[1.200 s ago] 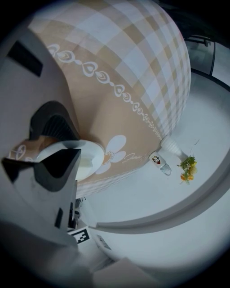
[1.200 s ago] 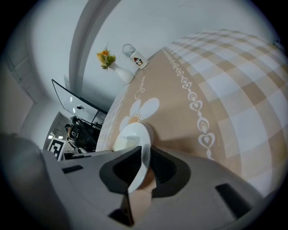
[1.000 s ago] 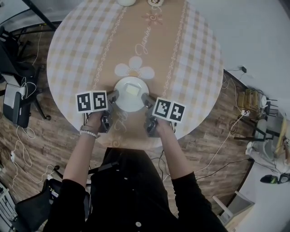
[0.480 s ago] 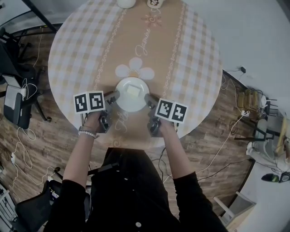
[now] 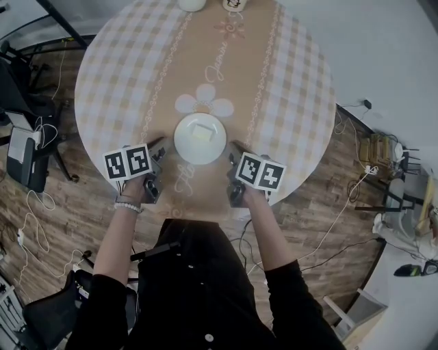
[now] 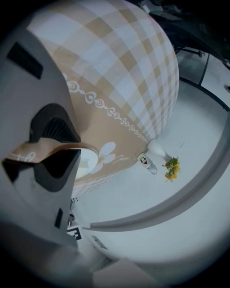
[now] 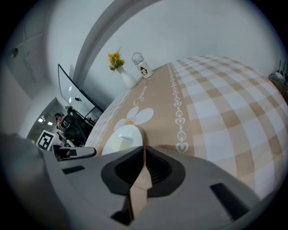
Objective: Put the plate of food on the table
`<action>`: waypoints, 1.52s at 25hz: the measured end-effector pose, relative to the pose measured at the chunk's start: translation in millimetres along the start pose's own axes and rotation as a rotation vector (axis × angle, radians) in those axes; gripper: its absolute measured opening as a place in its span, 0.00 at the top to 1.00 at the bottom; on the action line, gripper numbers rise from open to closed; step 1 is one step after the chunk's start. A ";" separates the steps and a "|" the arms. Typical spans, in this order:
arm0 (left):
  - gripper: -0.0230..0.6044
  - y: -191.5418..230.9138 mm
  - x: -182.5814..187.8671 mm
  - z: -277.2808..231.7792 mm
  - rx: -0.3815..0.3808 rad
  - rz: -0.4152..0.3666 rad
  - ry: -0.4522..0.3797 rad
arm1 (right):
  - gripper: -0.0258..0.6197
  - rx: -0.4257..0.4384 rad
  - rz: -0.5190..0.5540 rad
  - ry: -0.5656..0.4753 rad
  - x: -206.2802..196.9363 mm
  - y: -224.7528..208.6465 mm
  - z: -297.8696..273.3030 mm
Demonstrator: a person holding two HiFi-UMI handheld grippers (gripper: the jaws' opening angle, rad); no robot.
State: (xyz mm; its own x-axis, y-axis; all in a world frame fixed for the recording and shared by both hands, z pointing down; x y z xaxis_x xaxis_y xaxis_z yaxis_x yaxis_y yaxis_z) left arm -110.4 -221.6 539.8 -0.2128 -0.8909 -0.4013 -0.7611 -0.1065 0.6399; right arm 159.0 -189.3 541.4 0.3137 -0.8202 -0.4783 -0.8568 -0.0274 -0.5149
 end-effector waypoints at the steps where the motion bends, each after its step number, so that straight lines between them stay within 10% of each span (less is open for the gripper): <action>1: 0.91 -1.9 0.5 3.3 0.000 -0.021 -0.014 | 0.95 0.003 0.005 -0.009 0.1 1.0 2.6; 17: 0.96 -72.6 16.1 70.7 -0.024 -0.421 -0.237 | 0.96 0.009 0.218 -0.124 -0.1 43.1 64.6; 38: 0.96 -156.1 9.8 152.0 -0.076 -0.629 -0.455 | 0.96 0.058 0.688 -0.445 17.2 129.0 165.9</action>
State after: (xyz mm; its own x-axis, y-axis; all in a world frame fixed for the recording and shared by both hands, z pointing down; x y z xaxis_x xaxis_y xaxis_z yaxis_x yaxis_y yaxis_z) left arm -86.8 -146.6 336.4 0.0020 -0.3859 -0.9225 -0.7814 -0.5763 0.2394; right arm 121.7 -112.2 348.7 -0.1306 -0.3394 -0.9315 -0.8982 0.4384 -0.0338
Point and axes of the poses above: the fingertips, and each gripper's own axes: z backward along the fingers, y to its left, x out of its top, the point moved 8 cm from there along z, backward along the fingers, and after that the axes turned 1 degree about x, right-handed, at the moved point
